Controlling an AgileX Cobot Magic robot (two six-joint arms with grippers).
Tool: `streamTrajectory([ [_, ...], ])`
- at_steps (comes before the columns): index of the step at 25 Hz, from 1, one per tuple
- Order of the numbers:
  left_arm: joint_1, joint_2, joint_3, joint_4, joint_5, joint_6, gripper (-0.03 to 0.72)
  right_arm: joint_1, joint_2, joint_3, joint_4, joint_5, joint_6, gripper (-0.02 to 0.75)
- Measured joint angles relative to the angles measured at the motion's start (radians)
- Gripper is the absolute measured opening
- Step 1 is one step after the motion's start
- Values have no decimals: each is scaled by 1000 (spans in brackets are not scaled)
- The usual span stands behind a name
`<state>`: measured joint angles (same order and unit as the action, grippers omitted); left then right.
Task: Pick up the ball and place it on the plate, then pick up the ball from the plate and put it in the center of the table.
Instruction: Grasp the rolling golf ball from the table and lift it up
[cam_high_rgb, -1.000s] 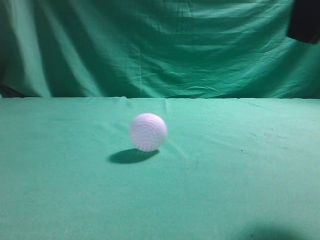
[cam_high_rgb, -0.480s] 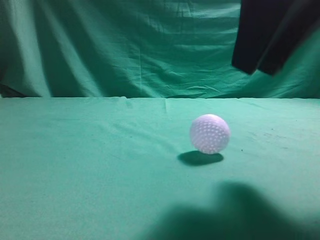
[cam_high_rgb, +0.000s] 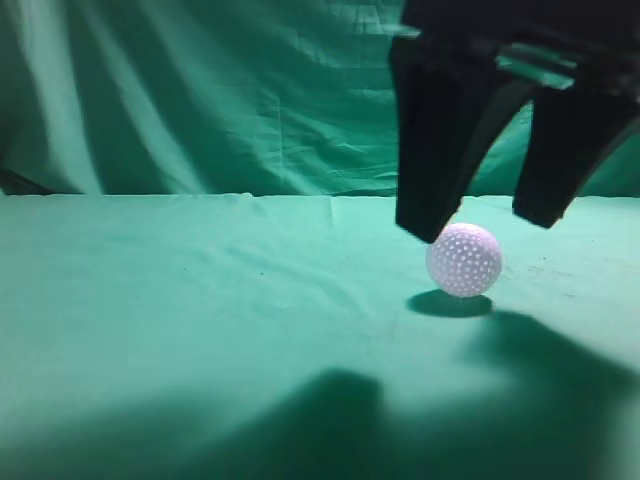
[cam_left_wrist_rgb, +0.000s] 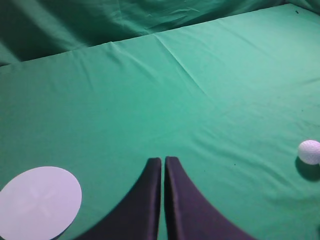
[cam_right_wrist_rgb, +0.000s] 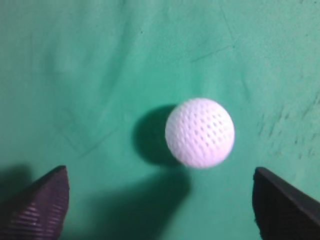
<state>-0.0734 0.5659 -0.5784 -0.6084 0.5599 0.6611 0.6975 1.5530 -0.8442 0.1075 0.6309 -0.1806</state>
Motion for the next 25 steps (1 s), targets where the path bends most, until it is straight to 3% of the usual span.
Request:
streamTrajectory([
  [9,0,0,0,0,0,6,0,0,184,-216,-240,158,243,645],
  [25,0,0,0,2,0,8,0,-30,262,-244,-194,136,267,645],
])
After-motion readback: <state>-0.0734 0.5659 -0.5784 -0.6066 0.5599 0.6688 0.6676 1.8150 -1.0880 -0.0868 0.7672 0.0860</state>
